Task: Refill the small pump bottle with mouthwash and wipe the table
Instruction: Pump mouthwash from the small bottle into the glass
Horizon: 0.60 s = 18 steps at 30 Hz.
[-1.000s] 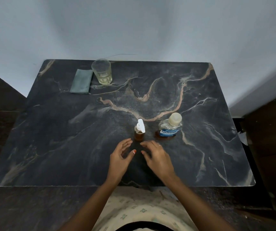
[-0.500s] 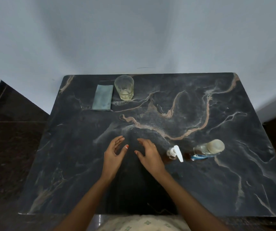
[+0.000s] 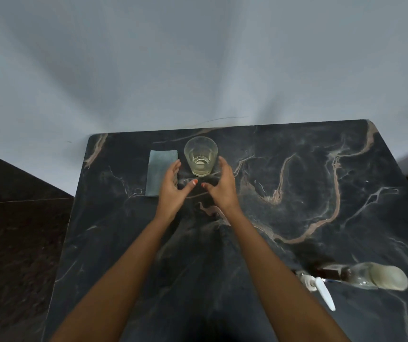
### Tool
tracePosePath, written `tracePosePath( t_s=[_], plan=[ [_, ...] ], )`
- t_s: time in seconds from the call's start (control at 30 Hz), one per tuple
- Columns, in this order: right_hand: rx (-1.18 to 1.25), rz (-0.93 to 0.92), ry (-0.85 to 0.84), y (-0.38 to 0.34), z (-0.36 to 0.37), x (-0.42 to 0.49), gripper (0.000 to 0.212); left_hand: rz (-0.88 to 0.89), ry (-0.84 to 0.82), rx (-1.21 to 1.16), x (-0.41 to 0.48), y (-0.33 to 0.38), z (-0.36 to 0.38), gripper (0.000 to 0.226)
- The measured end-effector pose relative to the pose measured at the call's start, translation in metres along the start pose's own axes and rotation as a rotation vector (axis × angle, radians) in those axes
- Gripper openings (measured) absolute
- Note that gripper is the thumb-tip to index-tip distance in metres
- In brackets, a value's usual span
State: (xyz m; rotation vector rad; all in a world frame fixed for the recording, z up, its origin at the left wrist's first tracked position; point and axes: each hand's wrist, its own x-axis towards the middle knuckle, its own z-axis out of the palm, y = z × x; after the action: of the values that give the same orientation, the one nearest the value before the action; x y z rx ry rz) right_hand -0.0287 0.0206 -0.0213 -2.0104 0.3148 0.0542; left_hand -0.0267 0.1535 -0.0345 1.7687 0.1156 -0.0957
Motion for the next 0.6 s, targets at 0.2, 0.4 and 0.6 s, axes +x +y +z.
tracePosePath(
  t_s=[0.2,0.4,0.6],
  plan=[
    [0.078,-0.073,-0.055,-0.002,0.008,0.037,0.089,-0.037,-0.139,0.000,0.045,0.007,-0.001,0.083],
    [0.145,-0.112,-0.070,0.004,0.008,0.047,0.081,-0.096,-0.248,-0.138,0.060,0.011,0.002,0.084],
    [0.130,-0.090,-0.050,0.003,0.004,0.037,0.079,-0.085,-0.219,-0.162,0.050,0.014,0.004,0.079]
  ],
)
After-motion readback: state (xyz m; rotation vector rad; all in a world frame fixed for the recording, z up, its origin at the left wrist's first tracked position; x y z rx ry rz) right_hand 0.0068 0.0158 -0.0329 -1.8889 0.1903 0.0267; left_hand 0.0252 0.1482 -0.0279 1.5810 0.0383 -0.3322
